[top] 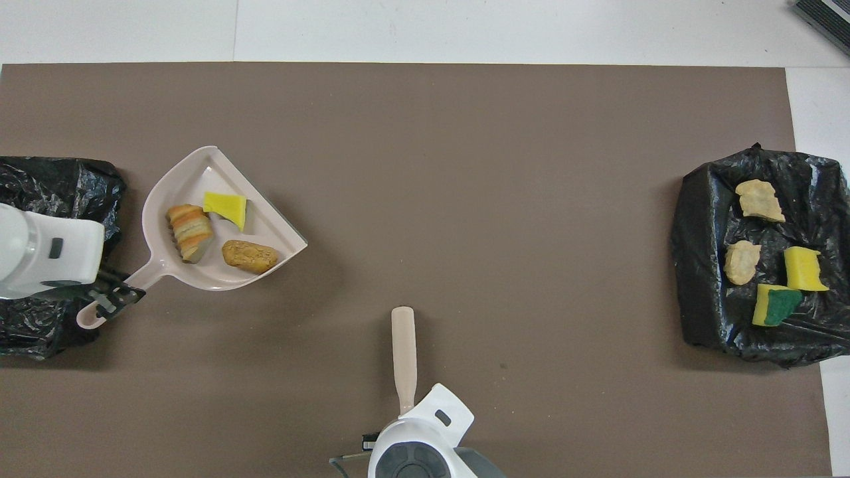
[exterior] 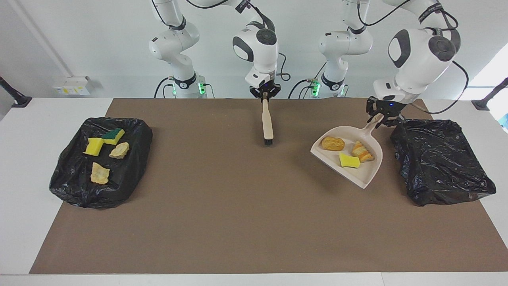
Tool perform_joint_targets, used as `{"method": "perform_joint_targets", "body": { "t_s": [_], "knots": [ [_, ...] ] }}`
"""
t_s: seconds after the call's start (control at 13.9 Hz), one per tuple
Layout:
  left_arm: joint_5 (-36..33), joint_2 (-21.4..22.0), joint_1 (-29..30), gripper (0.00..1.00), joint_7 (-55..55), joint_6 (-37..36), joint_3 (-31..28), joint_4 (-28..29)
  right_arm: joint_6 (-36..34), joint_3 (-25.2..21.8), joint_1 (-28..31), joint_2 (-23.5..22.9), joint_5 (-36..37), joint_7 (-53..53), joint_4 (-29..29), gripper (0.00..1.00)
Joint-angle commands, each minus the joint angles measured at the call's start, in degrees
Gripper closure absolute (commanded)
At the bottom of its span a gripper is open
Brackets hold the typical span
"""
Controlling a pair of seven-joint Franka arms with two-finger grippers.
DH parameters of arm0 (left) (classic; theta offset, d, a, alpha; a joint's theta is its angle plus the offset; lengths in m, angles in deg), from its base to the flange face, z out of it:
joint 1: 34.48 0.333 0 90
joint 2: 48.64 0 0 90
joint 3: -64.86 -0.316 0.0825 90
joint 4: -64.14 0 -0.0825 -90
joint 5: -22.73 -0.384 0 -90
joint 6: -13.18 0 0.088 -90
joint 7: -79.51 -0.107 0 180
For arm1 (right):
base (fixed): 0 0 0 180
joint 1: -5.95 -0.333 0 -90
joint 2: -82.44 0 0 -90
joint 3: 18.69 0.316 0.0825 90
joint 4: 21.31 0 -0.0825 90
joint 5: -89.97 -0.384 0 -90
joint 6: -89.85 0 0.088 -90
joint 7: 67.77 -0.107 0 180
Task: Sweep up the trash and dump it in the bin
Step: 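Carry the dustpan to the nearby black bag while the right gripper lowers the brush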
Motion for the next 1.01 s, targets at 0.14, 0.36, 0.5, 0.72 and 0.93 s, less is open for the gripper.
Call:
{"method": "perform_joint_targets", "body": {
  "t_s": [0.14,0.36,0.5,0.72,0.93],
  "knots": [
    [1.2,-0.4,14.3,1.0,-5.0,-6.9,-0.4,-7.6,-0.8,-0.3,0.1,-1.6,1.8,-2.3,1.5,0.05],
    [0.5,-1.0,20.9,1.0,-6.0,-8.0,-1.7,-9.7,-9.7,-0.8,2.8,-0.3,1.8,-1.2,7.5,0.0],
    [-1.8,-1.1,23.3,1.0,-8.5,-11.2,-2.2,-10.7,-15.4,-0.8,5.7,1.1,1.8,2.7,10.9,0.0],
    [-9.8,-4.2,23.4,1.0,-8.6,-15.4,-7.0,-16.1,-22.7,-0.9,10.7,2.7,1.9,9.6,15.3,0.0],
    [-14.3,-11.2,23.6,1.0,-8.6,-18.6,-9.1,-27.0,-29.3,-1.0,15.7,2.8,3.9,16.5,20.6,0.0]
  ]
}}
